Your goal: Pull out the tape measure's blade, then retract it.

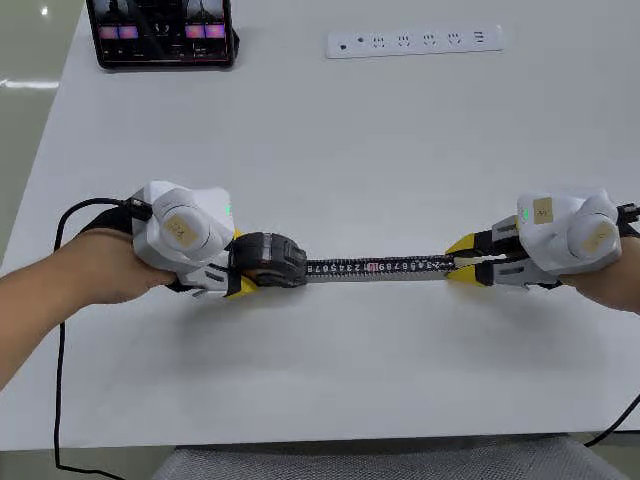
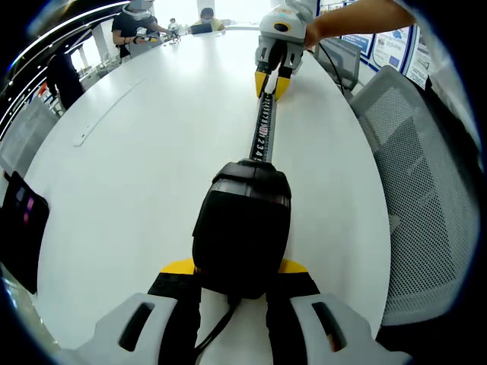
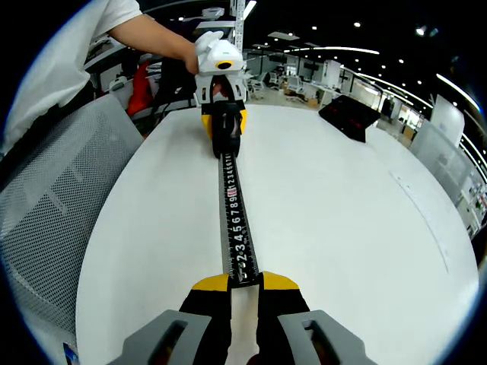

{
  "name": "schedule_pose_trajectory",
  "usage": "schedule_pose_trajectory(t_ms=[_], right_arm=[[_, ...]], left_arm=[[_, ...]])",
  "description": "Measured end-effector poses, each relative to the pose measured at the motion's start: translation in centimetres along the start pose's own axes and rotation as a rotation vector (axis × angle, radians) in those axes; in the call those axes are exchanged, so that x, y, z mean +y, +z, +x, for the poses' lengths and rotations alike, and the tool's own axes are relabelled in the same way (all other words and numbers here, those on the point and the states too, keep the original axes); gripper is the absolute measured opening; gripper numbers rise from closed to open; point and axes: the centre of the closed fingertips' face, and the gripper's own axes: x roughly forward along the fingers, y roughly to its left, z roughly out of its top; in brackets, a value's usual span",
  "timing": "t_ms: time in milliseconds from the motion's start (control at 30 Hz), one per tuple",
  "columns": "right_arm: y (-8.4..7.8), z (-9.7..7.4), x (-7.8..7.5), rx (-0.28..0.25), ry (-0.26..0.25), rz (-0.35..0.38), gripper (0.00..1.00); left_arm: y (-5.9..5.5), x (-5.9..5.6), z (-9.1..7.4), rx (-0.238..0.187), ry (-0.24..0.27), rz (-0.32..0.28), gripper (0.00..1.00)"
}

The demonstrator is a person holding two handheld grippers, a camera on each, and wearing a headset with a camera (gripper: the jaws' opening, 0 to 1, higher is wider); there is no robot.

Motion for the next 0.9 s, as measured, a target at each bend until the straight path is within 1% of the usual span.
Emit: schedule_pose_trajectory(t_ms=[333, 900], right_arm=[[-0.8, -0.8, -0.3, 0.012, -0.008, 0.002, 0.08], [-2.2, -2.1, -0.4, 0.044, -0.012, 0.001, 0.08]], left_arm=[[0.0, 0.1, 0.0, 0.005, -0.002, 0.001, 0.28], [-0.1, 0.1, 0.1, 0.006, -0.001, 0.001, 0.28]])
